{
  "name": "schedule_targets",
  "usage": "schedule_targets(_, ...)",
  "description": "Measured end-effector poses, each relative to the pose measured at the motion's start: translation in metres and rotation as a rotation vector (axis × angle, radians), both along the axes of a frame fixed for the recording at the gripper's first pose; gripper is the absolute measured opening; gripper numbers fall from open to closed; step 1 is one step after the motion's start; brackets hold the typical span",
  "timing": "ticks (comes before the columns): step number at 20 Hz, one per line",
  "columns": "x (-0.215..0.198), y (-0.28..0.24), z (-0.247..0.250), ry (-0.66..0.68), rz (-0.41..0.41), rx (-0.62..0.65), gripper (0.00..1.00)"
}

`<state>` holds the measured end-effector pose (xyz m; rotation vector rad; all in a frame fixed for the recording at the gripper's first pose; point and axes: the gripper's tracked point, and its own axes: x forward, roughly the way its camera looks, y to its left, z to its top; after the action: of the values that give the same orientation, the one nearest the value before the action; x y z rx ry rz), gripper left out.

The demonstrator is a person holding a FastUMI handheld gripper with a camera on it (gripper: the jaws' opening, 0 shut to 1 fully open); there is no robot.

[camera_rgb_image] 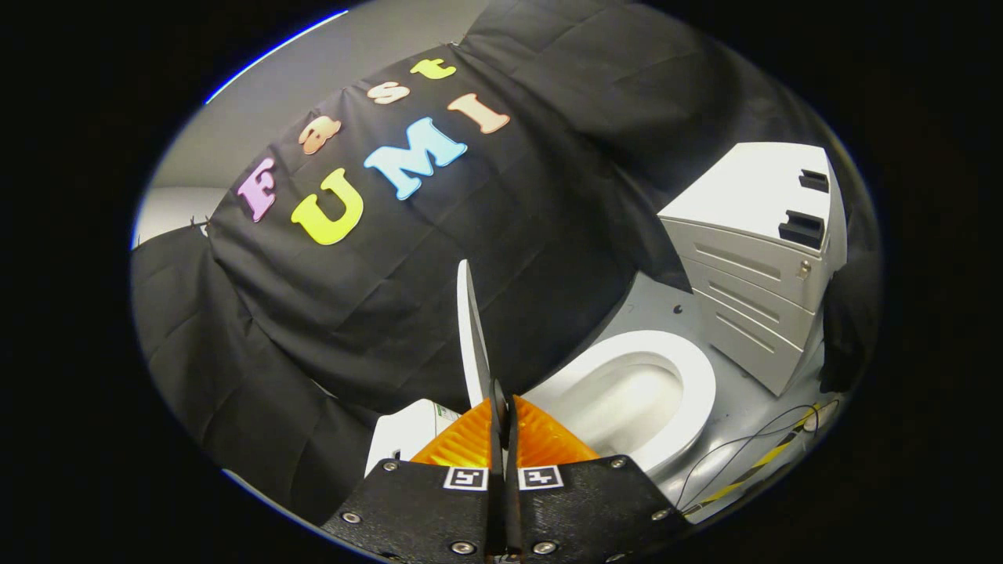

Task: Open the toilet lid.

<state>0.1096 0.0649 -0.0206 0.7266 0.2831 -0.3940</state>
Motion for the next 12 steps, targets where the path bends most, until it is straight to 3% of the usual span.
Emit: schedule_targets(12,0.024,0.061,0.036,-0.021,0.107,-0.193,0.0)
